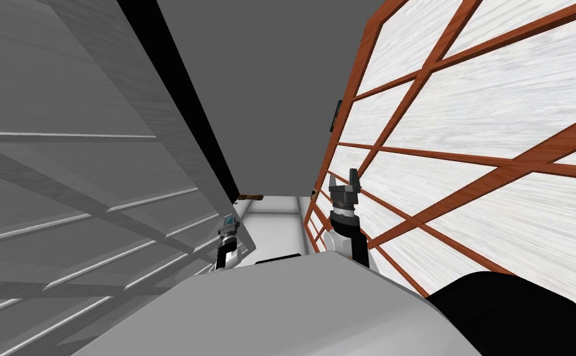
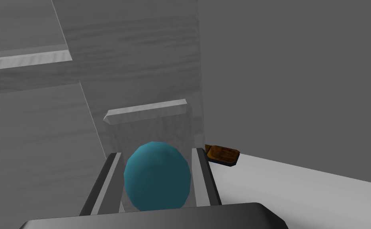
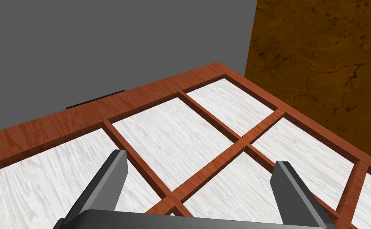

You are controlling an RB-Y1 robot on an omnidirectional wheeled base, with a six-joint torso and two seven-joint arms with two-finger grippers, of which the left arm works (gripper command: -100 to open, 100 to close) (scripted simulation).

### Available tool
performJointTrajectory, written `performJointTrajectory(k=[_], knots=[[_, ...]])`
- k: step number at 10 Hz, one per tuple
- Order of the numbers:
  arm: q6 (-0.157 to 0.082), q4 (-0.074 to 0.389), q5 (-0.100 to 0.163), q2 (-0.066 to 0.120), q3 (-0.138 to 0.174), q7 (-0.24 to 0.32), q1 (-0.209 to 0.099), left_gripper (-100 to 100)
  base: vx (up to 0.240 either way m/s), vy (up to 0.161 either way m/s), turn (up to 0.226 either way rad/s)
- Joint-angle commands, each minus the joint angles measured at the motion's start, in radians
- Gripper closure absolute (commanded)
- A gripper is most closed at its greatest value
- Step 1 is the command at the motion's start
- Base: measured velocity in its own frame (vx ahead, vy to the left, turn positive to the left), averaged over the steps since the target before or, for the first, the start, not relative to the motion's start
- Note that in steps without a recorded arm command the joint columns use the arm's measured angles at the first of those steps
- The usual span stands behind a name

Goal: Push the door open

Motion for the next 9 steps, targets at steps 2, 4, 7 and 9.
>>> performJointTrajectory(k=[2,4,7,9], knots=[[-0.033,0.045,0.008,0.027,0.015,-0.001,-0.022,100,-0.006,0.006,0.004],[-0.032,0.025,0.031,0.031,0.031,-0.015,-0.016,100,0.06,0.009,-0.067],[-0.03,0.009,0.078,0.035,0.064,-0.046,-0.003,100,0.112,0.035,-0.055],[-0.03,0.006,0.09,0.035,0.072,-0.054,0.0,100,0.107,0.033,-0.047]])
